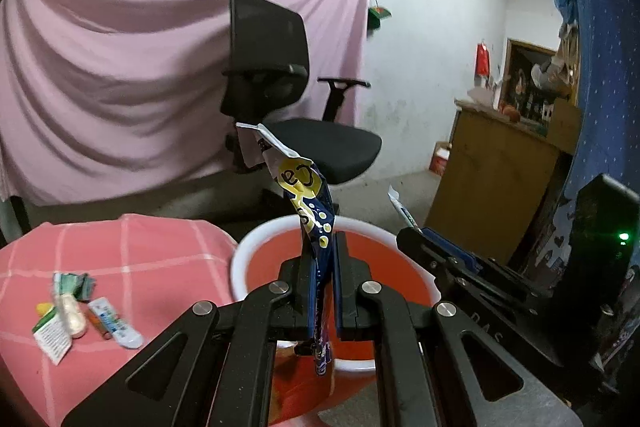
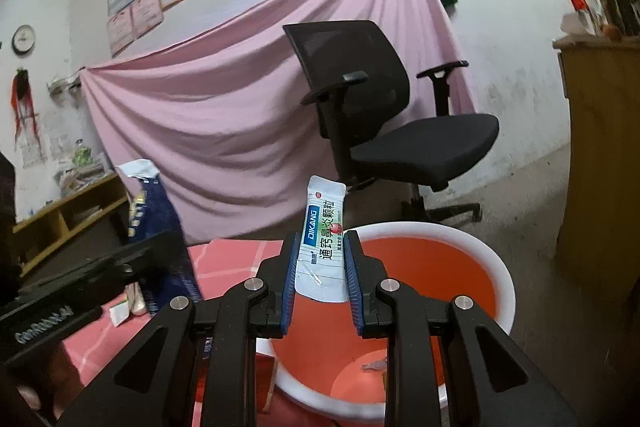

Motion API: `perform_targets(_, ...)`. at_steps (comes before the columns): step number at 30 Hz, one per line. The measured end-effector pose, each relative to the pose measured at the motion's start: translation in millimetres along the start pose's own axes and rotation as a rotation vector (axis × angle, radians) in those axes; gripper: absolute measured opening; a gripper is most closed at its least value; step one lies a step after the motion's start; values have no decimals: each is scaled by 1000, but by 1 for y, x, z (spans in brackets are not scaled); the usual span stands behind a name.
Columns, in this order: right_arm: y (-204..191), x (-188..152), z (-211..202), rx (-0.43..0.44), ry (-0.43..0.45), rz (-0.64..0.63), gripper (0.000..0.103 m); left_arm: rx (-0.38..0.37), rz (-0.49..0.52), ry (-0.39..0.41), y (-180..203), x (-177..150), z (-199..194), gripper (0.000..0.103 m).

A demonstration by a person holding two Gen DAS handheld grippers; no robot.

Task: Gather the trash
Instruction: 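Carry the blue wrapper and white tube in both grippers over the orange bucket, then open both grippers over the orange bucket to drop wrapper and tube, then move both grippers back to the remaining trash on the table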

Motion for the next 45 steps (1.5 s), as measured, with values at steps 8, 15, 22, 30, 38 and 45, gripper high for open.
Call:
perform_targets(8,24,-1,13,-15,-79,75,21,-46,-78,-99,-9,8,22,5)
perform_targets(15,35,-3,20,-11,-136,100,26,-28,-103,-166,-13,10,32,31)
perform_targets(22,36,-2,17,-18,-130,94,31,-22,-108,-122,-19,6,16,35)
perform_targets(30,24,9,4,-25,-37,71,46,52,-87,-22,-30,5,-25,38)
perform_targets(38,-9,23,-12,-16,91,40,68,167,-75,112,-49,7,-79,49)
perform_targets(45,-47,26,-24,31,186,47,89,322,-63,260,-77,-4,-145,86)
Point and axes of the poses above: each gripper's, at about its wrist camera, not at the fingertips, and z roughly the way its jaws point, y to its right, x to its top, the point moved 3 cm from there along z, roughly the way its jaws point, and after that the axes turned 15 degrees about -x, right-handed, at the moved point
